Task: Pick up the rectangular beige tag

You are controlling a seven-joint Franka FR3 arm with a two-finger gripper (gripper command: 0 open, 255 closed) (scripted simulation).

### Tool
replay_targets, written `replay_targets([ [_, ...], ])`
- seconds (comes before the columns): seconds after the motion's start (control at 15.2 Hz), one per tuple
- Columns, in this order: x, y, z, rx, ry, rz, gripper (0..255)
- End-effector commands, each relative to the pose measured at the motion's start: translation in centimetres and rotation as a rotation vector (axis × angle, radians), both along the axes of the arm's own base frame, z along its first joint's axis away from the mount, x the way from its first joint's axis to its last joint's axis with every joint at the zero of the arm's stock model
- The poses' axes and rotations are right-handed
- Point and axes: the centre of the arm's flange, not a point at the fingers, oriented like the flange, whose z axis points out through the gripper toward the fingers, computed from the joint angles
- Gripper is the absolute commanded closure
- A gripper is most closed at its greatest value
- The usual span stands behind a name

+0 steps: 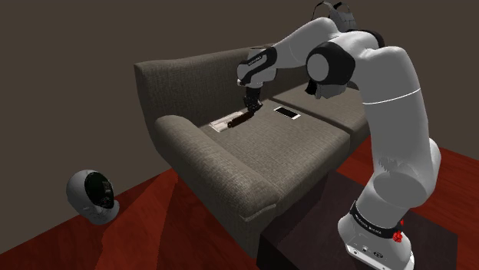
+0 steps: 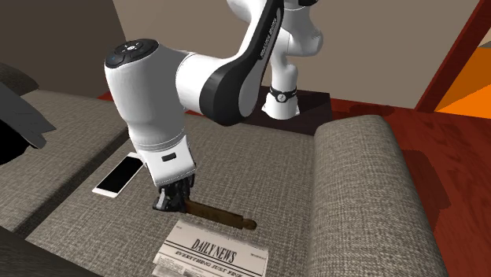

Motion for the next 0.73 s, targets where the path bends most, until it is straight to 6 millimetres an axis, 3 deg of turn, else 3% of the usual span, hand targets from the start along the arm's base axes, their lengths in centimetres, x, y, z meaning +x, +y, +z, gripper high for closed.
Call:
replay_targets([
  [0.0,0.0,0.0,1.0,0.0,0.0,0.0,255],
  [0.53,0.0,0.0,5.2,0.0,0.0,0.0,255],
  [0.66,0.0,0.0,5.3,0.0,0.0,0.0,255],
])
